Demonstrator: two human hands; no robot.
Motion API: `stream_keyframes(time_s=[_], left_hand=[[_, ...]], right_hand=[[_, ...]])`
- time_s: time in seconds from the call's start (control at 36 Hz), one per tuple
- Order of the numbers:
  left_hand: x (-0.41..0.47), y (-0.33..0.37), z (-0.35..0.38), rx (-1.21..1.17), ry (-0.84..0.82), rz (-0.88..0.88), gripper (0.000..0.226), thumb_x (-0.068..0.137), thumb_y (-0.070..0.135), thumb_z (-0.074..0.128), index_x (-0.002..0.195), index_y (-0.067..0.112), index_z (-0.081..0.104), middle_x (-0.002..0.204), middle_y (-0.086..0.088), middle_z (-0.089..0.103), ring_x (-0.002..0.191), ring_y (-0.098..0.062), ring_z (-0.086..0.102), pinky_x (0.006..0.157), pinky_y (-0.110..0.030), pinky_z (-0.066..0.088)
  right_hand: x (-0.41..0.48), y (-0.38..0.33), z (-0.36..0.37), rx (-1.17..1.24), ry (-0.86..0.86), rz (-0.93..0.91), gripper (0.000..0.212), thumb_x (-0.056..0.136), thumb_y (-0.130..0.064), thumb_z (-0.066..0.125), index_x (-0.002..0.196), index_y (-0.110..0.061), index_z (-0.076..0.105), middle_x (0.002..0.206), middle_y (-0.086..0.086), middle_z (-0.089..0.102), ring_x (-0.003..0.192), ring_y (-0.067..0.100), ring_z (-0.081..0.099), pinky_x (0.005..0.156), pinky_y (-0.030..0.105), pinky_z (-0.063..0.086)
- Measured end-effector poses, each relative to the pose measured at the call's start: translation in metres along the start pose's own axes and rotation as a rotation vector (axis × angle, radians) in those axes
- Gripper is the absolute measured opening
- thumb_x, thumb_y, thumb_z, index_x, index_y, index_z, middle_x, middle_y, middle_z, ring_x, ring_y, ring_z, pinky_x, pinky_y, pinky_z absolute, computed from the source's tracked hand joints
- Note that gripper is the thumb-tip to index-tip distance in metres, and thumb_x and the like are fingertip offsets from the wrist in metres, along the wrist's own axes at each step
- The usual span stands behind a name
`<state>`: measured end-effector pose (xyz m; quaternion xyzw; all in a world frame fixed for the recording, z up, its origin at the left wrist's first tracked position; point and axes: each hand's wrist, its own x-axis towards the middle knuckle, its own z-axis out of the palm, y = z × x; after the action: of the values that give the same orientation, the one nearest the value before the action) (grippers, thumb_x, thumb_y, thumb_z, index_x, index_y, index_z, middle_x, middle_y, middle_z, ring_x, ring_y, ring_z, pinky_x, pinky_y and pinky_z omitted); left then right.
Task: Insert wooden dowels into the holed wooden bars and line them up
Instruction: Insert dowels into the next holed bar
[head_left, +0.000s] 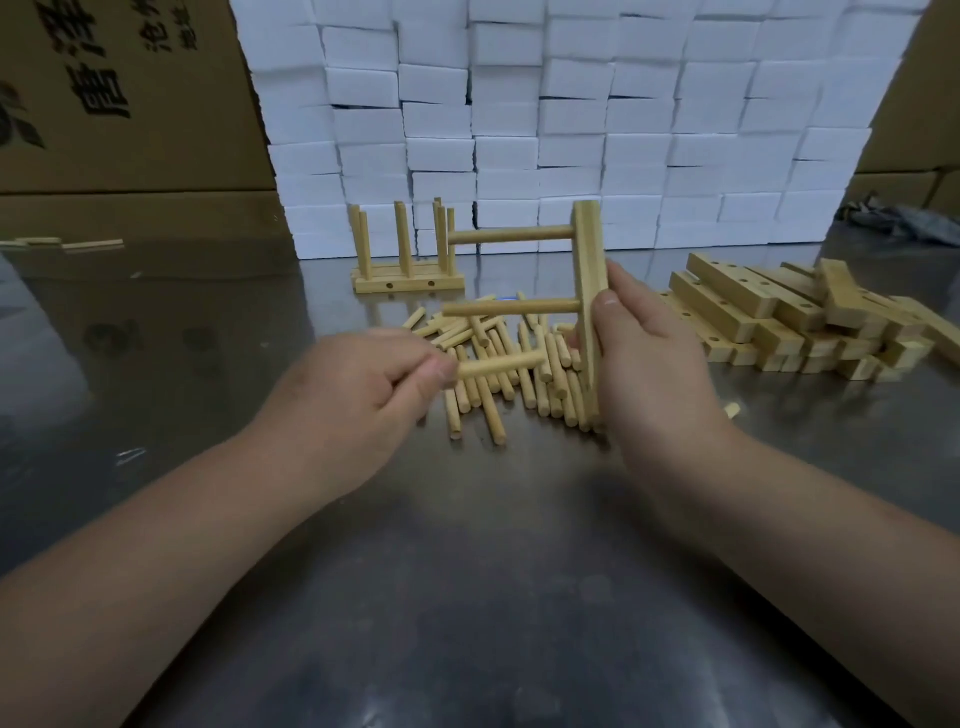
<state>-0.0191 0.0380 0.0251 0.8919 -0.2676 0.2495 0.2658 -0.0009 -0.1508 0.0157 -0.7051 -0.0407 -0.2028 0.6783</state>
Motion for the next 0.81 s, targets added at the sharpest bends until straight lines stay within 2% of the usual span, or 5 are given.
stream_keyframes(time_s=[0.19,0.39,0.47,0.61,0.81], left_hand=[[-0.001,0.005,0.015,-0.503,0.045,-0.260,0.029,0.095,0.017,0.041,0.072,0.025,0.056,0.062,0.010,0.059,0.056,0.001,0.052,0.055,-0.008,0.042],[0.004,0.006,0.015,-1.042,0.045,-0.392,0.019,0.096,0.010,0.035,0.092,0.017,0.051,0.087,-0.002,0.073,0.087,-0.016,0.069,0.069,-0.020,0.053],[0.005,0.004,0.014,-1.079,0.078,-0.395,0.010,0.081,0.020,0.052,0.088,0.020,0.060,0.094,0.001,0.072,0.089,-0.012,0.068,0.071,-0.021,0.054],[0.004,0.006,0.017,-1.197,0.150,-0.440,0.010,0.066,0.022,0.059,0.074,0.021,0.065,0.065,0.002,0.063,0.056,-0.006,0.056,0.049,-0.016,0.047],[0.001,0.013,0.026,-1.261,0.091,-0.446,0.022,0.063,0.018,0.059,0.084,0.012,0.054,0.069,-0.004,0.069,0.060,-0.014,0.066,0.051,-0.019,0.051]], right_hand=[[0.005,0.003,0.003,0.125,0.007,0.144,0.042,0.098,-0.028,0.039,0.140,-0.025,0.041,0.082,-0.013,0.071,0.080,0.003,0.065,0.080,0.035,0.055],[0.001,0.004,0.007,0.217,-0.088,0.180,0.019,0.098,-0.019,0.042,0.108,-0.015,0.057,0.074,-0.002,0.066,0.060,0.004,0.066,0.065,0.027,0.056],[-0.001,0.004,0.009,0.219,-0.125,0.162,0.020,0.098,-0.017,0.041,0.086,-0.023,0.056,0.079,0.003,0.066,0.062,0.007,0.066,0.063,0.028,0.058],[-0.003,0.005,0.011,0.206,-0.148,0.164,0.024,0.098,-0.017,0.041,0.082,-0.022,0.058,0.075,-0.002,0.068,0.067,0.008,0.066,0.073,0.037,0.058],[-0.006,0.003,0.012,0.182,-0.143,0.127,0.022,0.099,-0.018,0.040,0.087,-0.022,0.058,0.074,-0.004,0.066,0.068,0.008,0.065,0.070,0.033,0.057]])
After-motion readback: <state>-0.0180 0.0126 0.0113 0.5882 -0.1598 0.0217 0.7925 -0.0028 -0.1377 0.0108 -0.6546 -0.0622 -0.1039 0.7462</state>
